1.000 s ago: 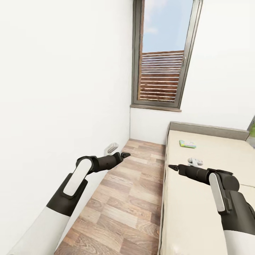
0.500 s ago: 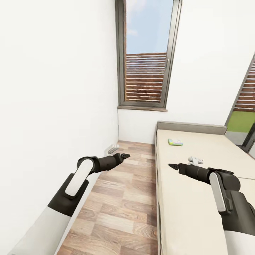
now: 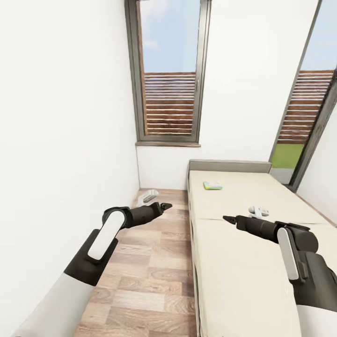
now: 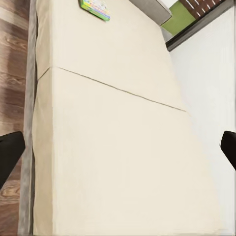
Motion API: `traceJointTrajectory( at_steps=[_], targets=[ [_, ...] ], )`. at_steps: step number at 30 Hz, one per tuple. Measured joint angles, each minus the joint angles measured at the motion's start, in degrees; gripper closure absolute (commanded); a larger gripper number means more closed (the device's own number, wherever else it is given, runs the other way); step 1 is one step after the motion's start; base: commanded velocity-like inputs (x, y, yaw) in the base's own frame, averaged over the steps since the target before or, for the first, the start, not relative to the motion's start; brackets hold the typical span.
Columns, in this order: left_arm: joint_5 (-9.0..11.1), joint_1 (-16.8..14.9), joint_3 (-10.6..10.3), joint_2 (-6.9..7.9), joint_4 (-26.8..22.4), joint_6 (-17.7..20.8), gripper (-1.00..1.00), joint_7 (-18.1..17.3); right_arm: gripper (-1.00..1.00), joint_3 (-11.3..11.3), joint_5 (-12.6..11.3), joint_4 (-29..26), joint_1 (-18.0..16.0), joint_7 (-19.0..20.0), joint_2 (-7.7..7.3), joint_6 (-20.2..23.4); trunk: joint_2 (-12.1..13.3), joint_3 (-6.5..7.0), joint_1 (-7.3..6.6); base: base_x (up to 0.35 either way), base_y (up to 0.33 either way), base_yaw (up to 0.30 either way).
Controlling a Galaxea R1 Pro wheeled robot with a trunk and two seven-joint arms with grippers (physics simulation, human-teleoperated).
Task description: Put all the toys in the child's room - the three board games (two on the bed and one on the table), the two jigsaw puzzles on the table, and the tennis ball on the table - inside the toy box on the table in the child's room.
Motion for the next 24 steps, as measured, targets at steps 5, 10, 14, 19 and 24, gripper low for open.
traceJointTrajectory(
  at_steps=[5, 10, 14, 19, 24],
  targets=[
    [-0.1, 0.0, 0.0, 0.03, 0.0, 0.0, -1.0, -0.1, -1.0, -0.1, 0.0, -0.5, 0.0, 0.0, 0.05, 0.0, 0.0, 0.14, 0.0, 0.003, 0.003, -0.215],
    [-0.1, 0.0, 0.0, 0.09, 0.0, 0.0, -1.0, -0.9, -1.0, -0.2, 0.0, -0.8, 0.0, 0.0, 0.07, 0.0, 0.0, 0.2, -0.01, 0.104, 0.081, -0.092],
    [-0.2, 0.0, 0.0, 0.16, 0.0, 0.0, -1.0, -2.0, -1.0, -0.2, 0.0, -1.1, 0.0, 0.0, 0.08, 0.0, 0.0, 0.22, -0.02, 0.191, 0.149, -0.038],
    [-0.3, 0.0, 0.0, 0.15, 0.0, -0.1, -1.0, -2.6, -1.0, -0.2, 0.0, -1.6, 0.0, 0.0, 0.08, 0.0, 0.0, 0.24, -0.02, 0.23, 0.18, -0.015],
    [-0.3, 0.0, 0.0, 0.14, 0.1, -0.1, -1.0, -2.8, -1.0, -0.2, 0.0, -1.8, 0.0, 0.0, 0.09, 0.0, 0.0, 0.24, -0.02, 0.191, 0.148, -0.007]
  ],
)
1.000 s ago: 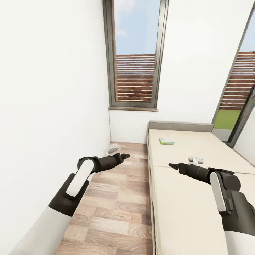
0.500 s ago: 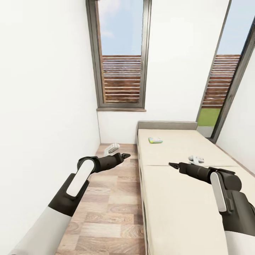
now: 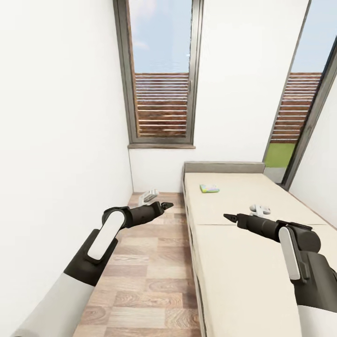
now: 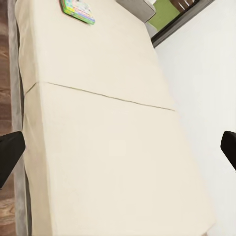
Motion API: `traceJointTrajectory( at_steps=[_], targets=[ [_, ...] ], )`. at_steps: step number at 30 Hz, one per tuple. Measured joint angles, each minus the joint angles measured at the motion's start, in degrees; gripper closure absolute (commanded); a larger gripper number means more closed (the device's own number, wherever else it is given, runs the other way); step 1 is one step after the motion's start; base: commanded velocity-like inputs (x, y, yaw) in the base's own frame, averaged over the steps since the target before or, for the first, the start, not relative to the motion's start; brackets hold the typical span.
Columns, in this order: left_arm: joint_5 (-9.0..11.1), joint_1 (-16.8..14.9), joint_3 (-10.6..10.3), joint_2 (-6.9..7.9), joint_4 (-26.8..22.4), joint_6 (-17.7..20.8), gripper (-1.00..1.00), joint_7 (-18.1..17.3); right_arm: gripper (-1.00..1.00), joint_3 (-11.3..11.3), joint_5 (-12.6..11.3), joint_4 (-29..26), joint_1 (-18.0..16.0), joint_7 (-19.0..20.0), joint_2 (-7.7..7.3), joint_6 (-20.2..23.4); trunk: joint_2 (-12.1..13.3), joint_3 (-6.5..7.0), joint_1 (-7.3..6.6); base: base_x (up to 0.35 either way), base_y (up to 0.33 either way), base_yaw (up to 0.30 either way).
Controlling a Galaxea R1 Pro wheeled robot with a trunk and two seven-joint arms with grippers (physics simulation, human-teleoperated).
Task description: Put all the toys in the child's room - the three board games (two on the bed and one on the table), the two jigsaw puzzles on the table, and the tennis ball on the table - inside the toy box on the table in the child's room.
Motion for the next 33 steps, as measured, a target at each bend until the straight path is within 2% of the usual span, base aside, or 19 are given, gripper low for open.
traceJointTrajectory(
  at_steps=[25, 33],
  targets=[
    [0.0, 0.0, 0.0, -0.01, 0.0, 0.0, -1.0, -0.2, -1.0, 0.0, 0.1, -0.2, 0.0, 0.0, 0.0, 0.0, 0.0, 0.0, 0.02, 0.037, 0.031, -0.001],
    [0.0, 0.0, -0.1, 0.0, 0.0, 0.0, -1.0, -0.2, -1.0, 0.0, 0.1, -0.2, 0.0, 0.0, -0.01, 0.0, 0.0, 0.0, 0.01, 0.066, 0.136, 0.0]
  ],
)
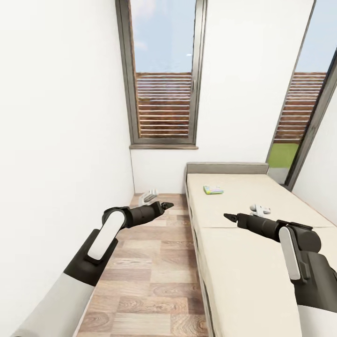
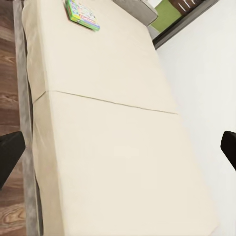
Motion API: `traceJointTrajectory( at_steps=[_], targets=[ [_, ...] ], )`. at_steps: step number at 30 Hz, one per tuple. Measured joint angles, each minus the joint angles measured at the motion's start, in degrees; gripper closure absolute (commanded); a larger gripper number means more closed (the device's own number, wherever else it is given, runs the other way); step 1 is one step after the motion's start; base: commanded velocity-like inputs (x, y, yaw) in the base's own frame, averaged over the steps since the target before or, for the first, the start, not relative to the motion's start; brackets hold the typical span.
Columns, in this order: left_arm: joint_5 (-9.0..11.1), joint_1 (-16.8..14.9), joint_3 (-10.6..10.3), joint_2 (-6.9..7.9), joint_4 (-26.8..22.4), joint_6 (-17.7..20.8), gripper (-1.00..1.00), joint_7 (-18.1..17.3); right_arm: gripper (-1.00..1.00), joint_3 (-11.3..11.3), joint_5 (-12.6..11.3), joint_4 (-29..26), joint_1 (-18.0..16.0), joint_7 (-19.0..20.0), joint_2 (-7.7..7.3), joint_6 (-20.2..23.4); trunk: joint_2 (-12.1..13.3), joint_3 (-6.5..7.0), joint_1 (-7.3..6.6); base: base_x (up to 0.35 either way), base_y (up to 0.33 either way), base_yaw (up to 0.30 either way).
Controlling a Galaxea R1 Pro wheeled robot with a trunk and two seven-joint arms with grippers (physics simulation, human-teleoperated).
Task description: Put all the toys in the child's room - the three board games (two on the bed and one on the table), the two jigsaw puzzles on the table, and the tennis ball on the table - inside the toy box on the table in the child's room.
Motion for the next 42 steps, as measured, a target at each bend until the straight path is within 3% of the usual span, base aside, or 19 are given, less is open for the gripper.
traceJointTrajectory(
  at_steps=[42],
  targets=[
    [0.0, 0.0, 0.0, 0.0, 0.0, 0.0, -1.0, 0.0, -1.0, 0.0, 0.0, 0.0, 0.0, 0.0, -0.01, 0.0, 0.0, 0.0, 0.01, 0.014, 0.053, 0.0]
  ],
)
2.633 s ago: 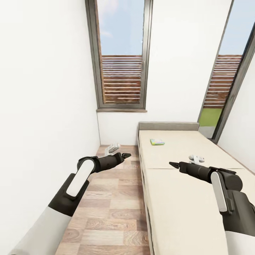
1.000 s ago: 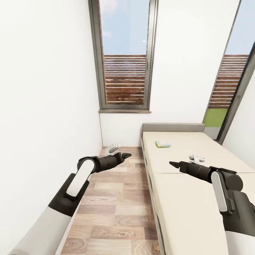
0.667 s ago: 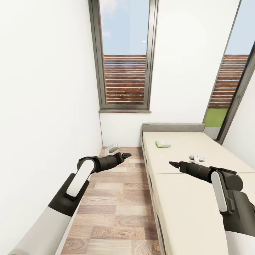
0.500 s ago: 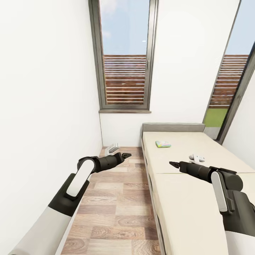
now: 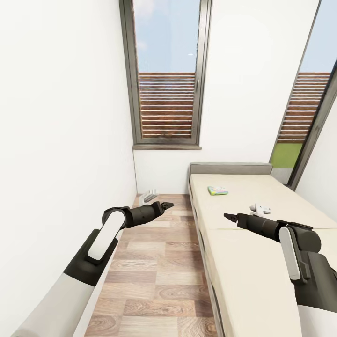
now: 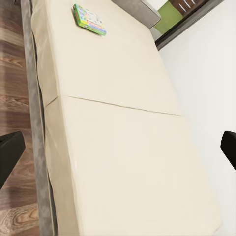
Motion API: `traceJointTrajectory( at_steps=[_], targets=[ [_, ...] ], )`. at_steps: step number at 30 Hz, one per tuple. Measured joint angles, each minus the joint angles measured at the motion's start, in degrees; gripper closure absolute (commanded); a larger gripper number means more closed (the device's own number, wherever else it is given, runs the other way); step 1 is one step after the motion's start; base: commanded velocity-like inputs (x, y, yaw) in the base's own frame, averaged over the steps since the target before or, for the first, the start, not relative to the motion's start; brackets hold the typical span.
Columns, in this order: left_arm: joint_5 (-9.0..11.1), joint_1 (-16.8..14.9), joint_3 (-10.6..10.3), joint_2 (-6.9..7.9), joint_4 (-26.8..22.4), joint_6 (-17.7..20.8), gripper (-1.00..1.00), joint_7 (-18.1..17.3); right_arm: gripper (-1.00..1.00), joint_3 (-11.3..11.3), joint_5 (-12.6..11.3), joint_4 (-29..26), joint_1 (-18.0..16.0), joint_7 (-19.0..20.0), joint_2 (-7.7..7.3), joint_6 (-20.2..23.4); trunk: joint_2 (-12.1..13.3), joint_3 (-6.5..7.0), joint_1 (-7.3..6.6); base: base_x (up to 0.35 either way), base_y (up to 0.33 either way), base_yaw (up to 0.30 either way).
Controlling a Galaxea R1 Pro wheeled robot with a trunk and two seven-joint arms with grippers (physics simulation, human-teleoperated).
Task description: Put all the toys in the child's room - the three board games (two on the bed and one on the table), the two jigsaw puzzles on the table, and the tennis ball on the table - inside the toy box on the table in the child's room.
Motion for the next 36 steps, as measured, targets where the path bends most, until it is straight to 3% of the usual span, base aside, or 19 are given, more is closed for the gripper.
traceJointTrajectory(
  at_steps=[25, 36],
  targets=[
    [0.0, 0.0, 0.0, 0.0, 0.0, 0.0, -1.0, 0.0, -1.0, 0.2, 0.0, 0.2, 0.0, -0.1, 0.05, 0.0, 0.0, 0.0, 0.0, 0.0, 0.006, 0.0],
    [0.0, 0.0, 0.0, -0.01, 0.0, 0.0, -1.0, 0.0, -1.0, 0.2, 0.0, 0.1, 0.1, 0.0, 0.03, 0.0, 0.0, 0.0, -0.01, 0.03, 0.142, 0.0]
  ],
)
